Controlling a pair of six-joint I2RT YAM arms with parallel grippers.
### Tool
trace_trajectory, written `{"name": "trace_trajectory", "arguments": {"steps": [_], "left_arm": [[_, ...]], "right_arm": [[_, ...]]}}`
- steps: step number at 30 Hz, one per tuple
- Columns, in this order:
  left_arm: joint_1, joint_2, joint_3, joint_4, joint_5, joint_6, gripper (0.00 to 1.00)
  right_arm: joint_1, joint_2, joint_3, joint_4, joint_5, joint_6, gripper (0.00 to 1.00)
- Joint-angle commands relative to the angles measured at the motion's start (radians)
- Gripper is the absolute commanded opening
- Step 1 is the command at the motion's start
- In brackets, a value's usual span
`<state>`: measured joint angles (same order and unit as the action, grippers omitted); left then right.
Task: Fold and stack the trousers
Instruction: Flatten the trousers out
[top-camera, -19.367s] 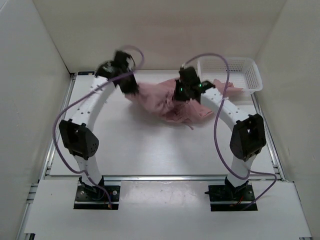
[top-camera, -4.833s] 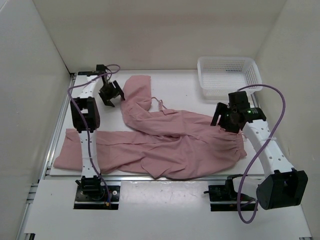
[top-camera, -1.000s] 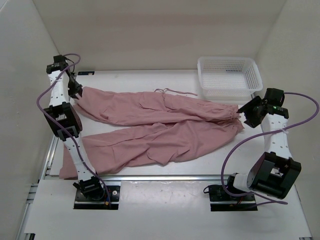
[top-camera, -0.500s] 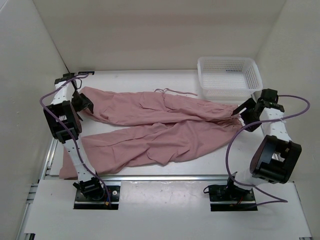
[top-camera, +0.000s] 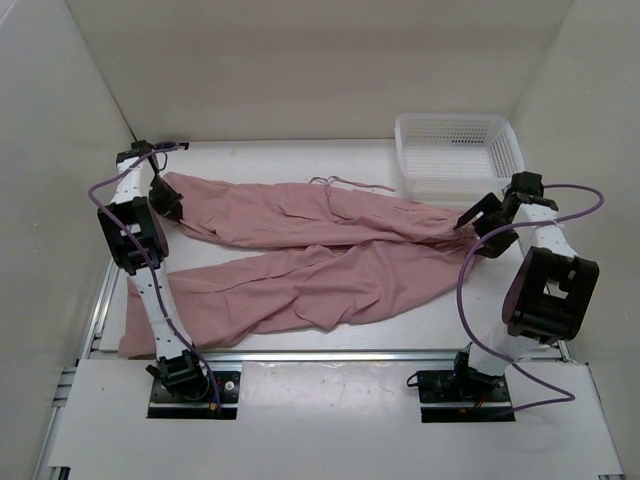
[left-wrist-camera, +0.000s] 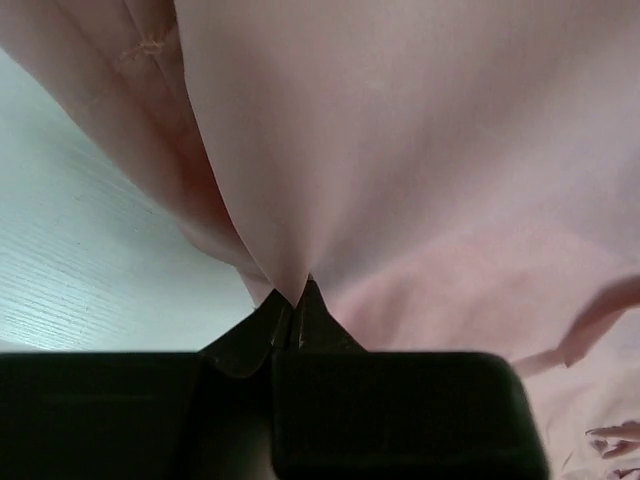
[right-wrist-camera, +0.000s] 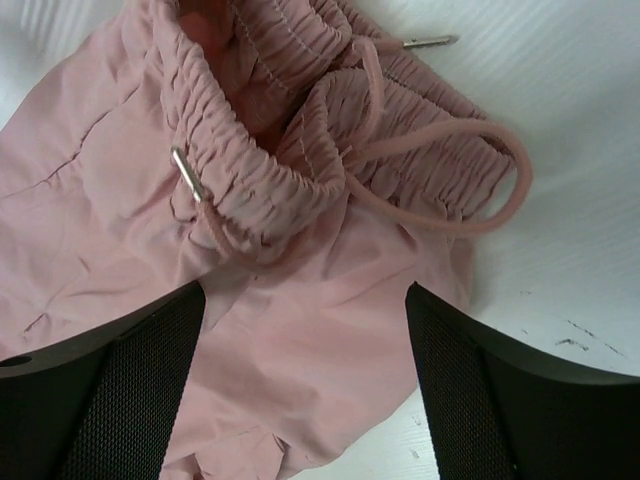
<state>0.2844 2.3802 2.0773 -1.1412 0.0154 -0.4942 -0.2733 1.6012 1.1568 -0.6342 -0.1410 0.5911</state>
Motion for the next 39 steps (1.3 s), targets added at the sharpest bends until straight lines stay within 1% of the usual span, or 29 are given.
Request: {"name": "trace_trajectory", "arguments": {"steps": [1, 3, 5, 8, 9, 10, 11, 12, 13, 14, 15, 17, 18, 19, 20, 21, 22, 23, 24, 25, 26, 27, 29, 31, 32, 33, 34, 37, 39], "left_arm": [[-0.005, -0.077, 0.064, -0.029, -0.029, 0.002, 0.1], [-0.005, -0.157, 0.052, -0.029, -0.067, 0.011, 0.1], [-0.005, -0.225, 0.011, -0.038, -0.077, 0.011, 0.1], [0.016, -0.303, -0.104, -0.038, -0.098, 0.022, 0.1], [0.027, -0.324, -0.143, -0.038, -0.098, 0.022, 0.1], [0.027, -0.347, -0.184, -0.023, -0.112, 0.022, 0.1], [0.039, -0.372, -0.276, -0.009, -0.123, 0.022, 0.1], [0.039, -0.419, -0.319, 0.018, -0.123, 0.011, 0.1], [0.05, -0.44, -0.357, 0.03, -0.132, -0.003, 0.1], [0.064, -0.455, -0.412, 0.04, -0.111, -0.003, 0.14], [0.064, -0.464, -0.43, 0.04, -0.088, -0.013, 0.24], [0.064, -0.477, -0.439, 0.04, -0.03, -0.014, 0.56], [0.05, -0.49, -0.419, 0.04, -0.029, -0.014, 0.86], [0.036, -0.51, -0.399, 0.026, -0.04, -0.014, 0.97], [0.009, -0.525, -0.382, 0.015, -0.054, -0.014, 1.0], [-0.001, -0.542, -0.349, 0.003, -0.054, -0.003, 1.0], [-0.011, -0.573, -0.332, -0.006, -0.069, -0.003, 1.0], [-0.011, -0.587, -0.313, -0.017, -0.084, -0.003, 1.0], [-0.02, -0.602, -0.29, -0.026, -0.084, -0.003, 1.0], [-0.021, -0.628, -0.29, -0.026, -0.084, 0.006, 1.0], [-0.031, -0.628, -0.278, -0.026, -0.074, 0.016, 0.97], [-0.045, -0.642, -0.278, -0.026, -0.043, 0.034, 0.95], [-0.062, -0.642, -0.299, -0.005, 0.006, 0.048, 0.91], [-0.125, -0.642, -0.333, -0.005, 0.021, 0.057, 0.91], [-0.154, -0.621, -0.345, 0.004, 0.021, 0.057, 0.91], [-0.181, -0.621, -0.356, 0.005, 0.011, 0.057, 0.91], [-0.23, -0.604, -0.379, 0.005, 0.011, 0.057, 0.91], [-0.309, -0.579, -0.401, 0.014, 0.002, 0.057, 0.91], [-0.336, -0.569, -0.401, 0.023, 0.001, 0.048, 0.93]], "right_arm": [[0.017, 0.04, 0.055, 0.019, 0.003, 0.002, 0.86], [0.026, 0.074, 0.089, 0.019, 0.018, 0.012, 0.85], [0.026, 0.101, 0.109, 0.04, 0.027, 0.012, 0.81], [0.026, 0.16, 0.15, 0.041, 0.064, 0.032, 0.69], [0.026, 0.178, 0.159, 0.053, 0.079, 0.044, 0.59], [0.026, 0.178, 0.159, 0.053, 0.089, 0.044, 0.53], [0.026, 0.195, 0.185, 0.053, 0.098, 0.044, 0.46], [0.026, 0.21, 0.185, 0.053, 0.098, 0.044, 0.38], [0.026, 0.21, 0.199, 0.053, 0.098, 0.056, 0.32], [0.026, 0.221, 0.199, 0.053, 0.098, 0.056, 0.3], [0.026, 0.221, 0.208, 0.053, 0.083, 0.056, 0.3], [0.026, 0.203, 0.208, 0.053, 0.035, 0.047, 0.52], [0.039, 0.163, 0.208, 0.053, 0.035, 0.036, 0.64], [0.039, 0.134, 0.208, 0.029, 0.035, 0.036, 0.83], [0.051, 0.099, 0.17, 0.028, 0.049, 0.027, 0.89], [0.062, 0.018, 0.144, 0.028, 0.085, 0.027, 0.93], [0.062, -0.025, 0.118, 0.016, 0.107, 0.027, 0.97], [0.062, -0.071, 0.086, 0.007, 0.127, 0.027, 0.97], [0.062, -0.161, 0.014, 0.007, 0.147, 0.027, 0.97], [0.051, -0.203, -0.021, -0.002, 0.162, 0.038, 0.97], [0.042, -0.272, -0.055, -0.019, 0.162, 0.038, 0.97], [0.031, -0.303, -0.125, -0.028, 0.162, 0.055, 0.96], [0.031, -0.361, -0.196, -0.042, 0.162, 0.073, 0.92], [0.031, -0.371, -0.285, -0.042, 0.132, 0.084, 0.91], [0.031, -0.371, -0.308, -0.032, 0.123, 0.094, 0.88], [0.031, -0.371, -0.325, -0.022, 0.11, 0.104, 0.88], [0.031, -0.359, -0.335, -0.013, 0.101, 0.104, 0.87], [0.031, -0.308, -0.335, 0.045, 0.069, 0.104, 0.84], [0.031, -0.239, -0.335, 0.08, 0.069, 0.104, 0.78]]}}
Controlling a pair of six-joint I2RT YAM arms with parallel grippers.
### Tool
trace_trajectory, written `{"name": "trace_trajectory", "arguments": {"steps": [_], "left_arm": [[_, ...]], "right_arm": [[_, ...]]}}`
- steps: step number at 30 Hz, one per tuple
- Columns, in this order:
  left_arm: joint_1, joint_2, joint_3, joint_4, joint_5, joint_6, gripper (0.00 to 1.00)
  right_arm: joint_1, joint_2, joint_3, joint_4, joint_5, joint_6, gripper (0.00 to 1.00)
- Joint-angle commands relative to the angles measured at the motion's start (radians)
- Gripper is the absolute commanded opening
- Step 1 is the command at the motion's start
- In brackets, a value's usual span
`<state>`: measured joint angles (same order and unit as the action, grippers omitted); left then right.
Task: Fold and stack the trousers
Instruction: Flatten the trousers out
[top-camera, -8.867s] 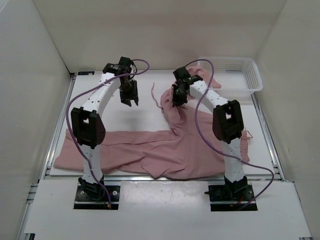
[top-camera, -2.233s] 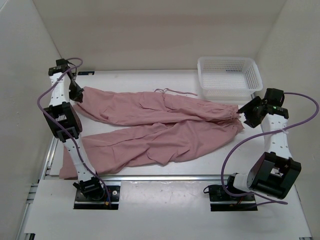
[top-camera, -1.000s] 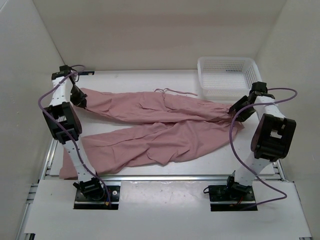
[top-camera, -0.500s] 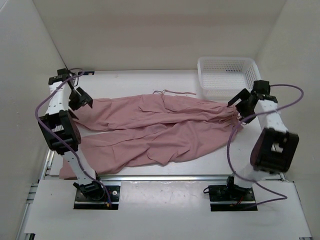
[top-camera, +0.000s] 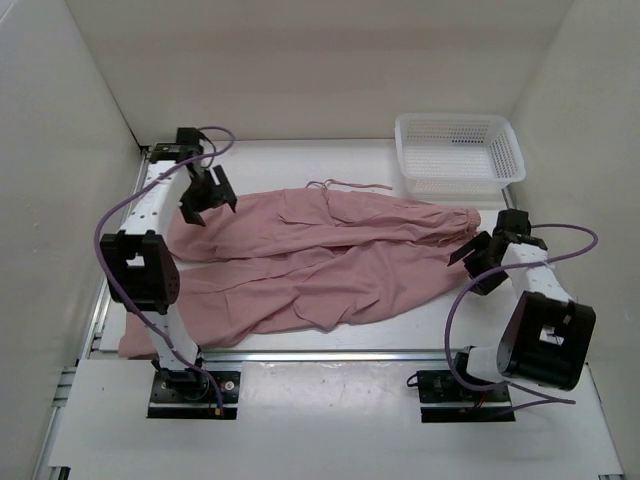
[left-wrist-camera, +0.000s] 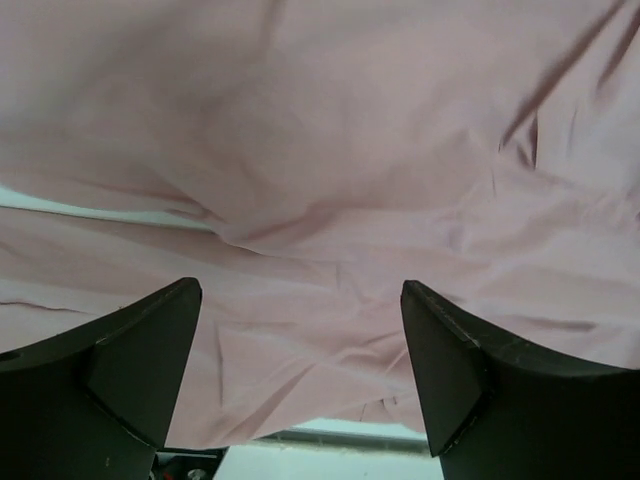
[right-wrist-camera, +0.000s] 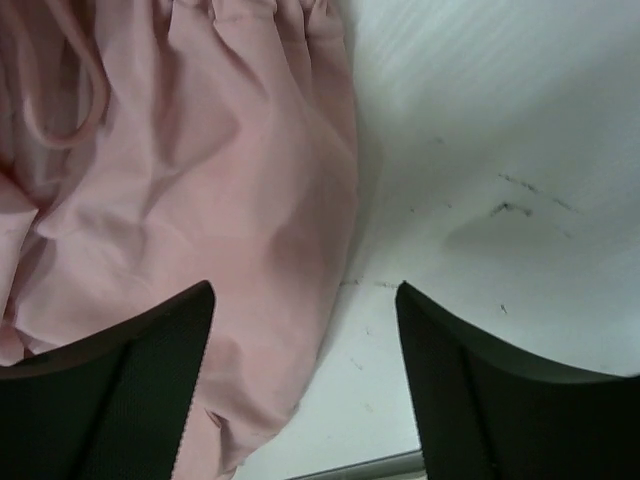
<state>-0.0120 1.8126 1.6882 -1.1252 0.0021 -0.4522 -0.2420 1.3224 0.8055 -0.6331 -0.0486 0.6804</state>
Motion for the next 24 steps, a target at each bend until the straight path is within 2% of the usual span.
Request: {"name": "trace_trajectory", "arguments": {"steps": [1, 2, 5, 9, 10, 12, 15, 20, 24], "left_arm": [[-0.061, -0.001, -0.012, 0.007, 0.015, 0.006, 0.93], [-0.062, 0.008, -0.001, 0.007, 0.015, 0.006, 0.93], [-0.083, 0.008, 0.024, -0.004, 0.024, 0.015, 0.93], [-0.083, 0.017, 0.057, -0.013, 0.024, 0.015, 0.94], [-0.083, 0.017, 0.067, -0.024, 0.024, 0.015, 0.94], [-0.083, 0.027, 0.084, -0.037, 0.012, 0.024, 0.94], [-0.074, 0.027, 0.11, -0.06, -0.013, 0.024, 0.95], [-0.014, -0.018, 0.087, -0.051, -0.01, 0.001, 0.95], [0.033, -0.041, 0.047, -0.041, 0.032, 0.001, 0.94]], "right_arm": [[0.0, 0.061, 0.017, 0.088, -0.011, 0.025, 0.75], [0.0, 0.101, 0.017, 0.105, -0.011, 0.025, 0.74], [0.0, 0.161, 0.026, 0.145, -0.011, 0.038, 0.6], [0.0, 0.228, 0.026, 0.165, 0.009, 0.005, 0.2], [0.0, 0.228, 0.012, 0.138, 0.018, 0.005, 0.0], [0.0, 0.187, -0.032, 0.116, 0.029, -0.004, 0.0], [0.0, -0.059, -0.11, 0.052, 0.039, 0.005, 0.0], [0.009, -0.33, -0.147, -0.206, 0.099, 0.089, 0.0], [0.02, -0.517, -0.17, -0.344, 0.075, 0.151, 0.0]]}}
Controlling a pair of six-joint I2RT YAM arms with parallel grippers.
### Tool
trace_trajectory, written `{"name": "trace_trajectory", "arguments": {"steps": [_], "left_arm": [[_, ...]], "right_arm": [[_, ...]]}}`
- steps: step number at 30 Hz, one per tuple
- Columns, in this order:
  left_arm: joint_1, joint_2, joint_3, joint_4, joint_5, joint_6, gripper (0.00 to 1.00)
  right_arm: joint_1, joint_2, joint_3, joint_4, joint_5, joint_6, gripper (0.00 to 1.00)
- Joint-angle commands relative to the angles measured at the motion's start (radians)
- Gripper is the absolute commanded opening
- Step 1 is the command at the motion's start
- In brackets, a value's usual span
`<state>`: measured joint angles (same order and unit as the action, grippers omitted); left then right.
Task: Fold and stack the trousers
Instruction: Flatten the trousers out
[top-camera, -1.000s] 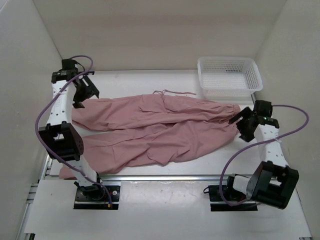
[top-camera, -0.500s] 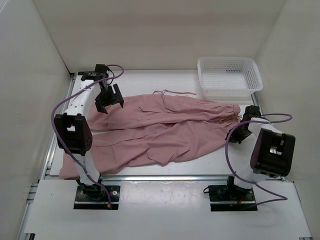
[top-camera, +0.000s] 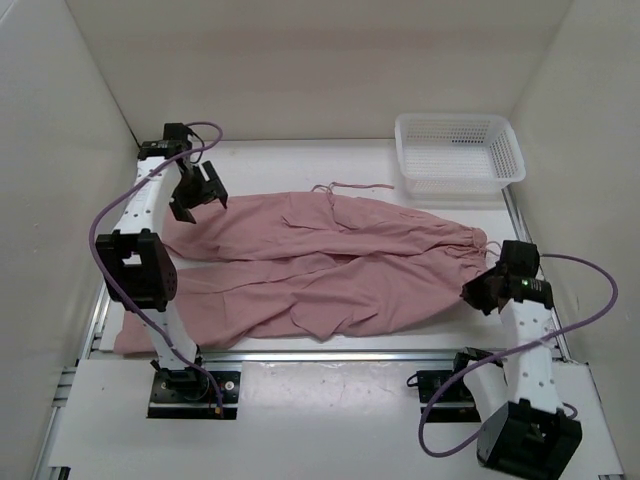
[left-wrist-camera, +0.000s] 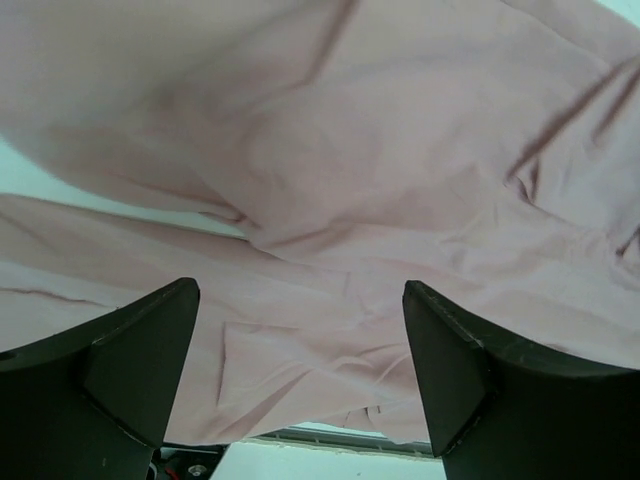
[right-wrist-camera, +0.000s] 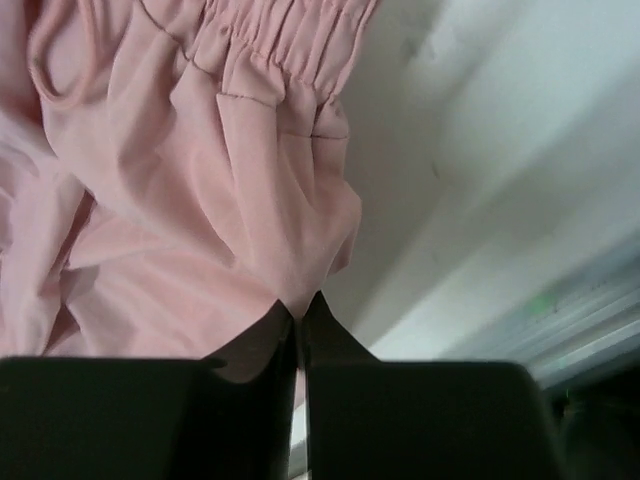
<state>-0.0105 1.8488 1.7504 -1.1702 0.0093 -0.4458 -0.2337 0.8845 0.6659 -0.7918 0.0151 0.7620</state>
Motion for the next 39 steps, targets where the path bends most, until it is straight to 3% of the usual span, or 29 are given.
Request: {"name": "trace_trajectory", "arguments": {"steps": [1, 2, 5, 6, 8, 10, 13, 14, 15, 17, 19, 23, 28, 37, 38, 39], "left_arm": [[0.032, -0.077, -0.015, 0.004, 0.024, -0.005, 0.94], [0.032, -0.077, -0.015, 0.004, 0.024, -0.005, 0.94], [0.032, -0.066, -0.025, 0.004, 0.024, -0.005, 0.94], [0.032, -0.066, -0.025, 0.004, 0.024, 0.004, 0.94], [0.023, -0.034, 0.0, 0.004, 0.037, 0.004, 0.94], [0.009, -0.013, 0.039, 0.004, 0.037, 0.013, 0.94], [-0.019, 0.038, 0.073, -0.006, 0.046, 0.013, 0.94], [-0.019, 0.038, 0.083, -0.006, 0.058, 0.013, 0.94], [-0.028, 0.052, 0.083, -0.006, 0.067, 0.013, 0.94], [-0.028, 0.052, 0.074, -0.006, 0.077, 0.013, 0.94], [-0.028, 0.052, 0.064, 0.003, 0.077, 0.022, 0.94], [-0.028, 0.052, 0.064, 0.003, 0.057, 0.032, 0.94], [-0.028, 0.052, 0.046, 0.003, 0.047, 0.042, 0.94], [-0.028, 0.072, 0.047, 0.003, 0.046, 0.042, 0.94], [-0.028, 0.082, 0.057, 0.003, 0.046, 0.042, 0.94], [-0.028, 0.082, 0.057, 0.003, 0.055, 0.042, 0.94]], "right_arm": [[0.026, -0.091, -0.031, -0.21, -0.01, 0.082, 0.04], [0.045, -0.091, -0.031, -0.24, -0.02, 0.082, 0.19], [0.066, -0.117, 0.026, -0.305, 0.006, 0.071, 0.54], [0.066, -0.146, 0.049, -0.305, 0.032, 0.071, 0.85], [0.066, -0.174, 0.101, -0.288, 0.058, 0.059, 0.89], [0.079, -0.174, 0.151, -0.252, 0.121, 0.048, 0.87], [0.079, -0.044, 0.286, -0.121, 0.131, -0.022, 0.53], [0.079, 0.078, 0.32, -0.08, 0.122, -0.047, 0.42], [0.079, 0.153, 0.421, -0.048, 0.1, -0.064, 0.22], [0.079, 0.389, 0.53, -0.012, 0.048, -0.13, 0.13], [0.088, 0.529, 0.671, 0.02, 0.032, -0.15, 0.13], [0.079, 0.842, 0.777, 0.077, 0.005, -0.127, 0.14], [0.088, 1.018, 0.752, 0.112, 0.012, -0.127, 0.18], [0.139, 0.748, 0.403, 0.118, 0.195, -0.107, 0.25], [0.139, 0.728, 0.393, 0.118, 0.204, -0.107, 0.27], [0.139, 0.71, 0.383, 0.127, 0.204, -0.134, 0.39]]}}
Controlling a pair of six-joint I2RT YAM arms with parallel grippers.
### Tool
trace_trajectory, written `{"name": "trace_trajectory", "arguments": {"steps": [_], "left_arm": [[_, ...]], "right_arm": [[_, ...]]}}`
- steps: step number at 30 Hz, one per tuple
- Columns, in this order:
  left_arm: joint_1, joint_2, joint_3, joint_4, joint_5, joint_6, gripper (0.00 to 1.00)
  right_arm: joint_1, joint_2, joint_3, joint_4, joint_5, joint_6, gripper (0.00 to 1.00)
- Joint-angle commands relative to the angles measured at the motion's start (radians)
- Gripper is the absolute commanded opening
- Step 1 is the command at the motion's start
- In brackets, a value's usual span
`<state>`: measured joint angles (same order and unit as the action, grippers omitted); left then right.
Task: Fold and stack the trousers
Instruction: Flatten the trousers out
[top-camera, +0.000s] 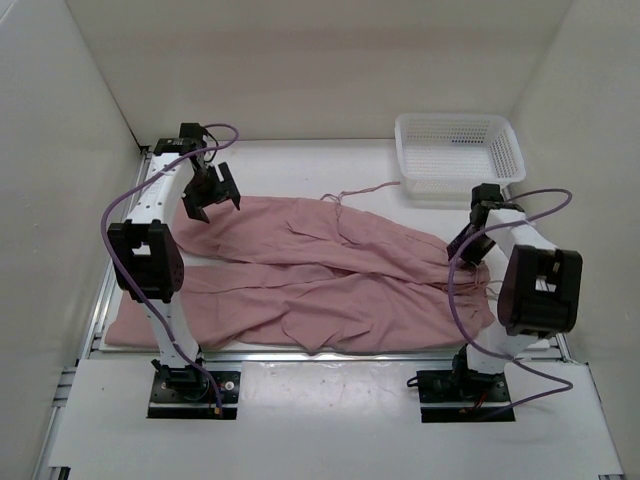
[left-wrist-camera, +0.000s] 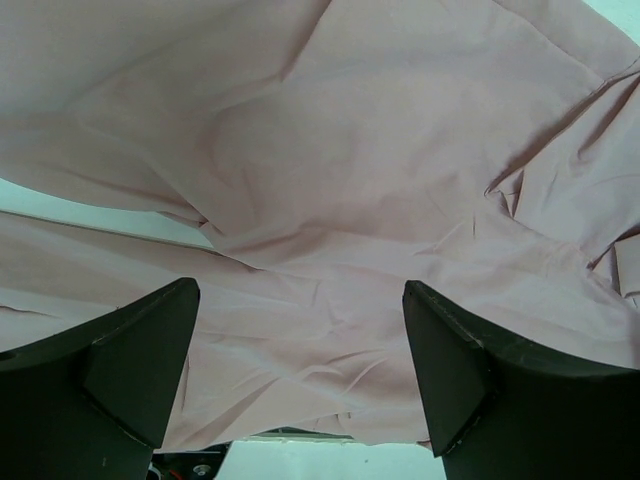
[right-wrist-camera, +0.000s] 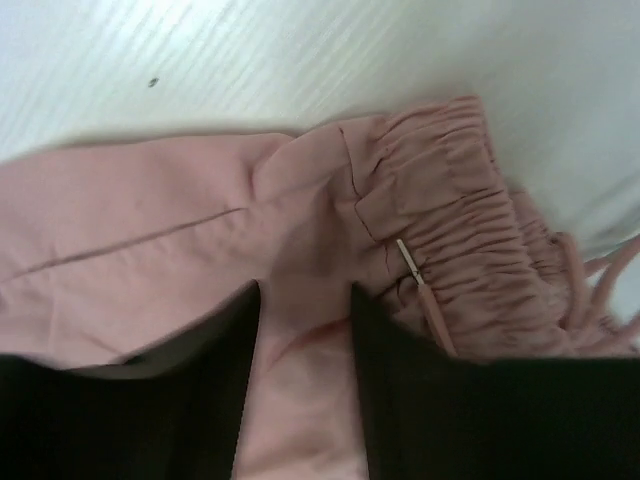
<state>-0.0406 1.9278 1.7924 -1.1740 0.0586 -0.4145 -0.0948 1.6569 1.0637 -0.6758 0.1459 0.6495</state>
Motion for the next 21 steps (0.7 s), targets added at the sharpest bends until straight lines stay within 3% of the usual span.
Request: {"name": "trace_trajectory", "arguments": {"steps": [1, 3, 8, 12, 15, 16, 19, 21], "left_arm": [[0.002, 0.003, 0.025, 0.007, 0.006, 0.011, 0.94], [0.002, 0.003, 0.025, 0.007, 0.006, 0.011, 0.94], [0.002, 0.003, 0.015, 0.007, 0.015, 0.011, 0.94], [0.002, -0.016, -0.005, 0.007, 0.006, 0.011, 0.95], [0.002, -0.026, -0.014, 0.007, -0.003, 0.02, 0.95], [0.002, -0.026, -0.014, 0.007, -0.003, 0.02, 0.95], [0.002, -0.035, -0.024, 0.007, -0.014, 0.029, 0.95], [0.002, -0.035, -0.024, 0.007, -0.023, 0.029, 0.95]], "right_arm": [[0.0, -0.087, -0.015, 0.012, 0.073, -0.033, 0.51], [0.0, -0.088, -0.002, 0.012, 0.073, -0.044, 0.81], [0.0, 0.036, 0.096, 0.012, 0.054, -0.044, 0.84], [0.0, 0.193, 0.168, 0.039, -0.015, -0.068, 0.79], [0.0, 0.237, 0.179, 0.039, 0.001, -0.056, 0.58], [0.0, 0.228, 0.179, 0.039, 0.024, -0.038, 0.33], [0.0, 0.118, 0.159, 0.039, 0.131, -0.005, 0.0], [0.0, 0.014, 0.159, 0.028, 0.184, 0.009, 0.0]]}}
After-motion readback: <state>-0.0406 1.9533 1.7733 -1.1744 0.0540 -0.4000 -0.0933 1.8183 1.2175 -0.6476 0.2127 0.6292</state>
